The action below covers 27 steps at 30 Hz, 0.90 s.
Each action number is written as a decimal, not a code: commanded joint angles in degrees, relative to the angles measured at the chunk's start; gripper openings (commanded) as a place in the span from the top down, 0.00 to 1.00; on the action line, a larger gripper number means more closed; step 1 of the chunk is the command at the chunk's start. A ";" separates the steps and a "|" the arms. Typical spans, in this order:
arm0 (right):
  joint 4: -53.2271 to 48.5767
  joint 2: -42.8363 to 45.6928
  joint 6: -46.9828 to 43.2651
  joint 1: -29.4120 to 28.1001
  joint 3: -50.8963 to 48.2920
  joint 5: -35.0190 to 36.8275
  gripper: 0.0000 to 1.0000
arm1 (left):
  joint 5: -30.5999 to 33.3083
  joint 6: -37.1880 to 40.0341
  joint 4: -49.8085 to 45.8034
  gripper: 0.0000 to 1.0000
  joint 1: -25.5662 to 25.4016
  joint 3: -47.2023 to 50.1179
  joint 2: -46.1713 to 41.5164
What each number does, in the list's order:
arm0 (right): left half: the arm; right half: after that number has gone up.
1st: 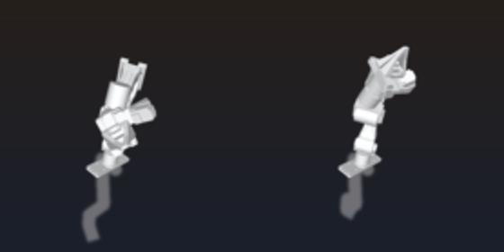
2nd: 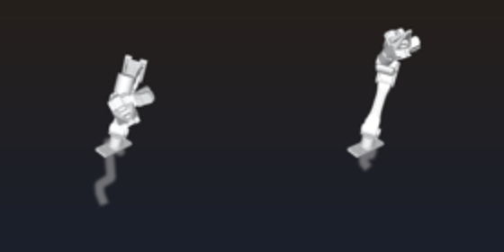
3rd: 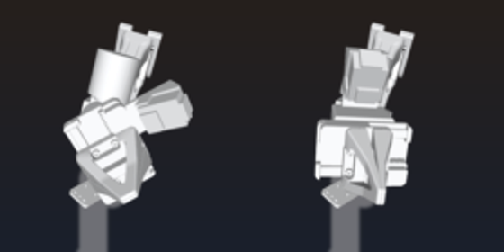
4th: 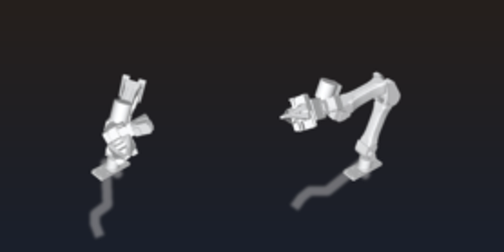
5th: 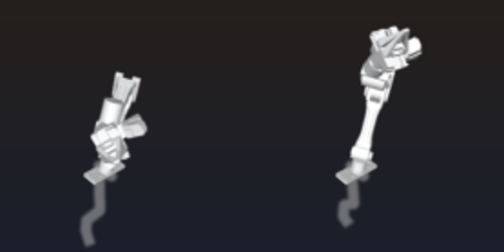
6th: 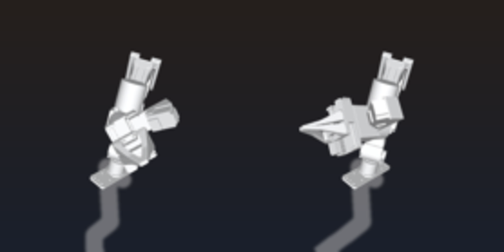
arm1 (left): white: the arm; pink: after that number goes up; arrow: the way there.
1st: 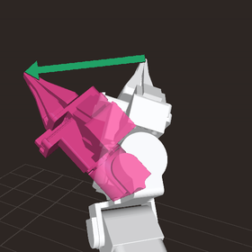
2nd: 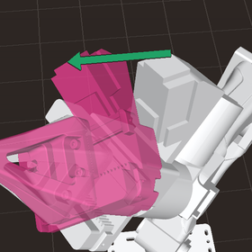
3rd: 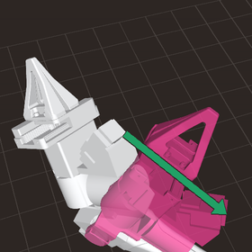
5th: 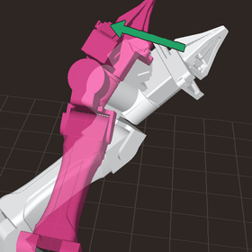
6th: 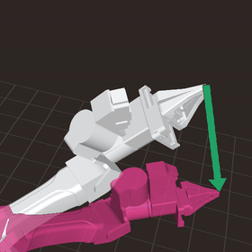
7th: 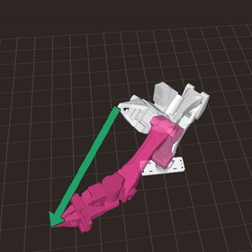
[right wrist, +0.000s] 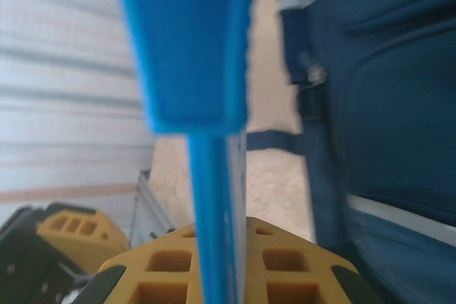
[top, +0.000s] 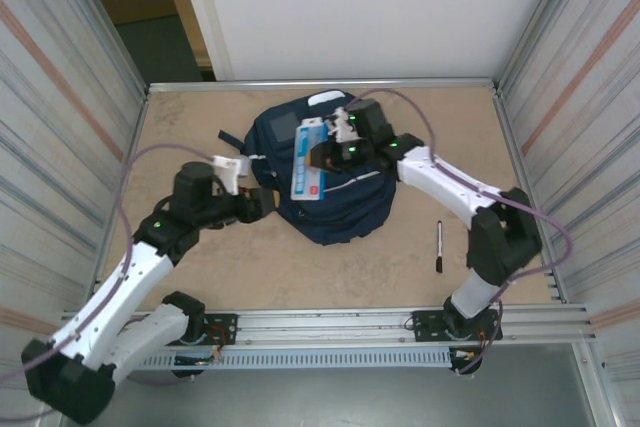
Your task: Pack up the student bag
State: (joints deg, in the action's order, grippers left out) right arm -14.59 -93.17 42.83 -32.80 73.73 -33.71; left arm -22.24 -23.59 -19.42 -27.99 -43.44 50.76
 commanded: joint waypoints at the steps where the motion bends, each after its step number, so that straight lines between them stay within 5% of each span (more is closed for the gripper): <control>1: -4.04 7.57 -1.96 4.46 -4.55 4.61 1.00 | 9.70 8.83 3.97 0.46 -6.15 -3.31 5.36; 9: -5.02 23.10 -2.12 17.46 -16.36 9.49 1.00 | 14.62 27.58 2.35 0.51 -18.46 -12.96 24.17; 21: -6.97 33.41 -2.88 25.10 -23.84 11.46 1.00 | 6.87 39.36 -2.26 0.65 -18.73 -24.22 41.26; 27: -6.16 35.18 -2.53 25.15 -25.71 12.36 1.00 | 11.01 43.10 -4.62 0.68 -18.68 -29.49 49.17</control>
State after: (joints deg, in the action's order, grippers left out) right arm -20.71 -59.72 41.32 -7.84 49.01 -22.26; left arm -12.75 15.31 -21.04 -46.68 -69.71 96.64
